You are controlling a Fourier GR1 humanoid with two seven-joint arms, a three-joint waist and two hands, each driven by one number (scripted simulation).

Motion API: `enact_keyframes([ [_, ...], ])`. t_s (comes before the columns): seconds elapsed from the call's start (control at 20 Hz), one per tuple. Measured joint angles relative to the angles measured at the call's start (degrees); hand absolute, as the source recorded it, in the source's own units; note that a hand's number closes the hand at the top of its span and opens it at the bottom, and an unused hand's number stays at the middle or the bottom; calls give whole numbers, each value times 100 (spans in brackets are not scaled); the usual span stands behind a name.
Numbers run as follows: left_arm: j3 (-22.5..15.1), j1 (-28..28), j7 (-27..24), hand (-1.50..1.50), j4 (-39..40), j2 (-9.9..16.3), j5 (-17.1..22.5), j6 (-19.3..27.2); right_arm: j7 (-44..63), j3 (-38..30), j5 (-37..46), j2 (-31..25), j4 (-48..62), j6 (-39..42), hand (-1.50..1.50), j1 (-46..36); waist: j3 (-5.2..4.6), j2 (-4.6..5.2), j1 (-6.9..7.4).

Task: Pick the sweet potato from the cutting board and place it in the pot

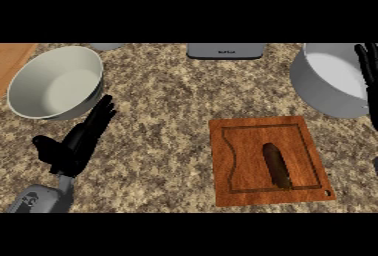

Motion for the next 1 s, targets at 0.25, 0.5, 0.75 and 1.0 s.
enact_keyframes([
  [0.25,-101,35,236,0,59,65,-123,-3,697,1077,1255,-317,-95,-139,150,423,-16,141,10],
  [0.5,-262,243,443,0,281,41,-167,-4,798,1592,3179,-962,-237,-1036,-150,593,-50,118,-155],
  [0.75,-344,367,423,0,488,-42,-218,-42,548,2445,4723,-223,-1087,-2455,-150,1196,-13,122,-203],
  [1.0,-368,309,484,0,560,-143,-281,-40,1917,3306,6449,199,-1947,-2416,-150,1597,-15,127,-184],
])
